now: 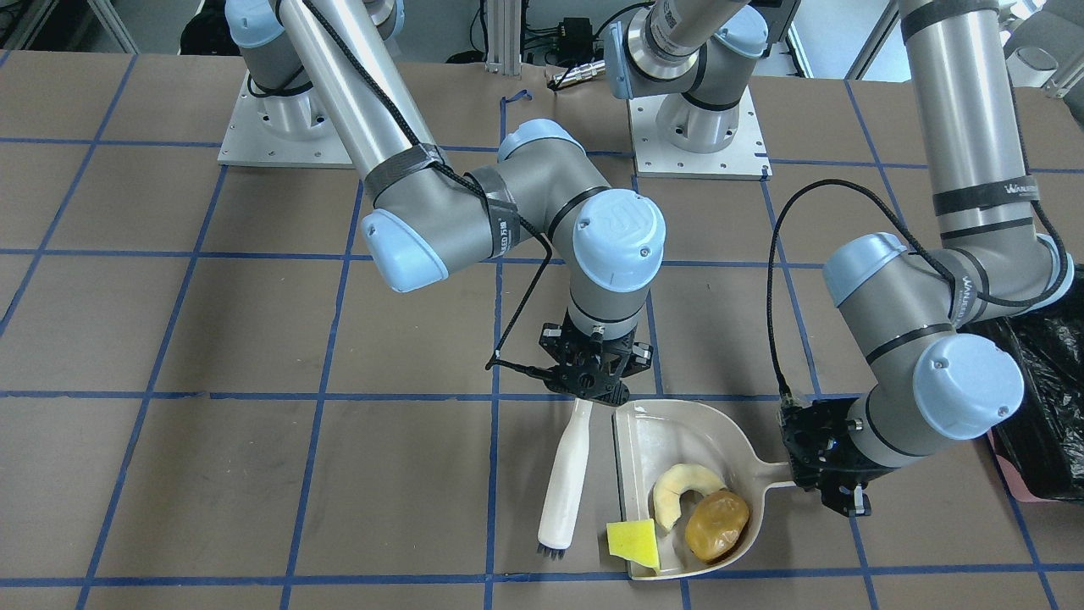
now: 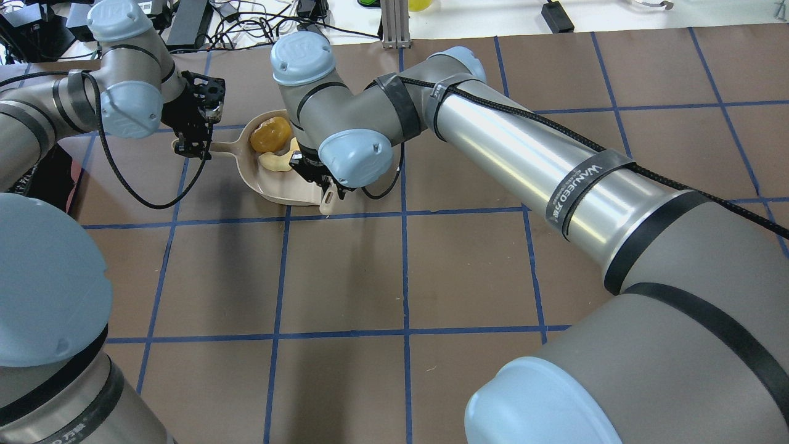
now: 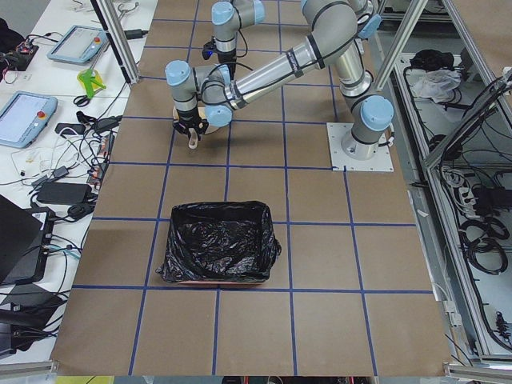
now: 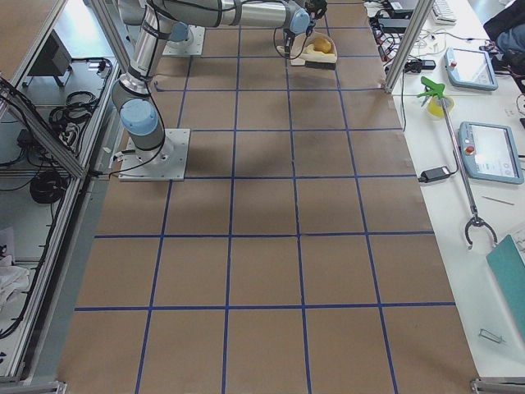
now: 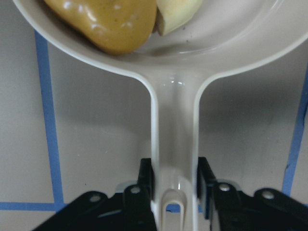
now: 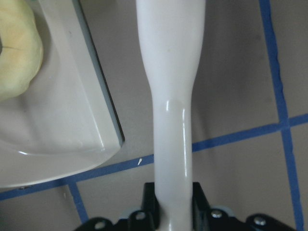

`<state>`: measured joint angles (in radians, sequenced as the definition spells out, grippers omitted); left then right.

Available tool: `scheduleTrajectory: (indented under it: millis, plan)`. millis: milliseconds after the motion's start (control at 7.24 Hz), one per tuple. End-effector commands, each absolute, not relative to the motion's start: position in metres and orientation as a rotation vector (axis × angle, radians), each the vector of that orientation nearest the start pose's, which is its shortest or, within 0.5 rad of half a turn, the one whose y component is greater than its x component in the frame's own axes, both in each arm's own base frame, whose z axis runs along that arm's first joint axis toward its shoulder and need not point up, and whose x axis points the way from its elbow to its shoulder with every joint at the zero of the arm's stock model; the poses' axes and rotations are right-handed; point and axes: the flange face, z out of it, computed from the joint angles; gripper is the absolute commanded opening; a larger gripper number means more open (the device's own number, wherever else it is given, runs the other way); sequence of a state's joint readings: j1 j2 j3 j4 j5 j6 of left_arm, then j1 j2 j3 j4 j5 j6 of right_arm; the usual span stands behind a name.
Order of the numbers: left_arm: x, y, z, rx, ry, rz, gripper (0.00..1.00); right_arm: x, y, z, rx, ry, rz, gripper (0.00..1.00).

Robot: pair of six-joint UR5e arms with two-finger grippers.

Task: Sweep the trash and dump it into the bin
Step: 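Sweep the remaining sponge piece into the dustpan with the brush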

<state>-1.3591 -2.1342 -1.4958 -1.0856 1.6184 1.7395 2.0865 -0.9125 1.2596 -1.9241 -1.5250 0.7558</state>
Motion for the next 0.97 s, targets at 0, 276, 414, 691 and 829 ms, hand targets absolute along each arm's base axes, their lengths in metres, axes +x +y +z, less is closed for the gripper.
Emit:
scheduleTrajectory:
  millis: [0, 276, 414, 691, 829]
  plan:
    - [0.016, -0.685, 0.235, 2.162, 2.249, 0.070, 0.09, 0.470, -0.587, 0.256, 0.192, 3.119, -0.009, 0.00]
    - [0.017, -0.685, 0.235, 2.158, 2.245, 0.082, 0.09, 0.482, -0.609, 0.232, 0.116, 3.105, -0.043, 0.00]
    - [0.017, -0.685, 0.234, 2.158, 2.246, 0.085, 0.09, 0.486, -0.612, 0.236, 0.075, 3.095, -0.055, 0.00]
    - [0.017, -0.686, 0.236, 2.156, 2.243, 0.084, 0.09, 0.488, -0.613, 0.228, 0.018, 3.094, -0.039, 0.00]
    - [0.017, -0.686, 0.236, 2.156, 2.243, 0.084, 0.09, 0.491, -0.612, 0.222, 0.036, 3.067, -0.001, 0.00]
